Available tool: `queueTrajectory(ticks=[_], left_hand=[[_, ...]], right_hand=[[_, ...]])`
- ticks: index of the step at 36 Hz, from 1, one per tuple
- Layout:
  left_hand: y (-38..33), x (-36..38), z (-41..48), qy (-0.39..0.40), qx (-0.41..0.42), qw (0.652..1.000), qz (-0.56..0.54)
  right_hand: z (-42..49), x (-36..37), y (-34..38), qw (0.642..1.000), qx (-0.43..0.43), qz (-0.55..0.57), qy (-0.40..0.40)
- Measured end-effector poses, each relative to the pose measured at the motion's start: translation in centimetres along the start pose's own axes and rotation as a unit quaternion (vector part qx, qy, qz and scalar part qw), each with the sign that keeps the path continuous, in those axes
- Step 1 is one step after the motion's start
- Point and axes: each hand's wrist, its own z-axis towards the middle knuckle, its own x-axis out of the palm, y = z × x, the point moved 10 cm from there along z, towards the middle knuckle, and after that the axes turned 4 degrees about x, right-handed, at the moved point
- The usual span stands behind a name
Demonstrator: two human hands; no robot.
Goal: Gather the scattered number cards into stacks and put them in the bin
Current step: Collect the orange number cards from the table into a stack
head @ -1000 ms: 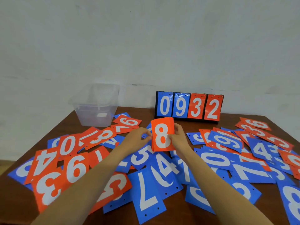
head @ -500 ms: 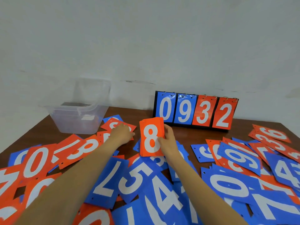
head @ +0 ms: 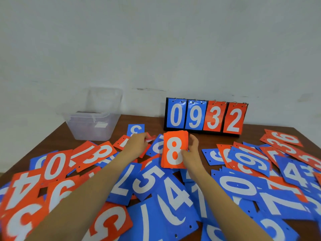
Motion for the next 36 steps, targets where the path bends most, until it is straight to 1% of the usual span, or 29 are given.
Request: queueTrajectory(ticks=[3, 4, 6, 8, 11, 15, 19, 22, 25, 31, 36], left_hand=[[-1.6, -2.9, -3.2, -0.119, 0.016, 0.991, -0.067], [-2.4, -3.5, -4.4, -0.147, 0.027, 0.985, -0.092], [-4.2, -4.2, -6.8, -0.178, 0.052, 0.973, -0.138], [-6.0, -4.4, -8.8, -0.188, 0.082, 0.966, -0.158], [-8.5, -3.9, -11.0, -0.167, 0.126, 0.966, -0.154], [-11.5, -2.5, -13.3, -0.113, 0.179, 0.971, -0.111], [-13.0, -0.9, -15.0, -0.045, 0.226, 0.962, -0.146], [-13.6, -0.1, -16.1, -0.012, 0.238, 0.960, -0.144], [-14.3, -0.1, -16.6, -0.006, 0.242, 0.958, -0.152], [-15.3, -0.6, -17.3, -0.031, 0.261, 0.955, -0.135], [-14.6, -0.3, -17.1, -0.036, 0.261, 0.957, -0.120]], right_hand=[[-1.8, -1.4, 0.0, 1.000, 0.000, -0.013, -0.012], [-2.4, -1.7, -0.1, 1.000, 0.004, -0.017, -0.013], [-3.7, -2.5, -0.3, 0.999, 0.017, -0.027, -0.018], [-4.8, -3.1, -0.6, 0.999, 0.032, -0.033, -0.025], [-6.3, -3.6, -0.9, 0.998, 0.051, -0.015, -0.033], [-8.3, -4.5, -0.3, 0.997, 0.050, 0.046, -0.037], [-9.8, -5.3, 0.7, 0.995, 0.034, 0.095, -0.025], [-10.6, -6.3, 1.8, 0.992, 0.013, 0.118, -0.043], [-11.1, -6.7, 2.6, 0.990, 0.001, 0.128, -0.052], [-11.8, -6.6, 3.5, 0.988, -0.009, 0.142, -0.061], [-11.5, -5.8, 3.7, 0.993, -0.031, 0.105, -0.051]])
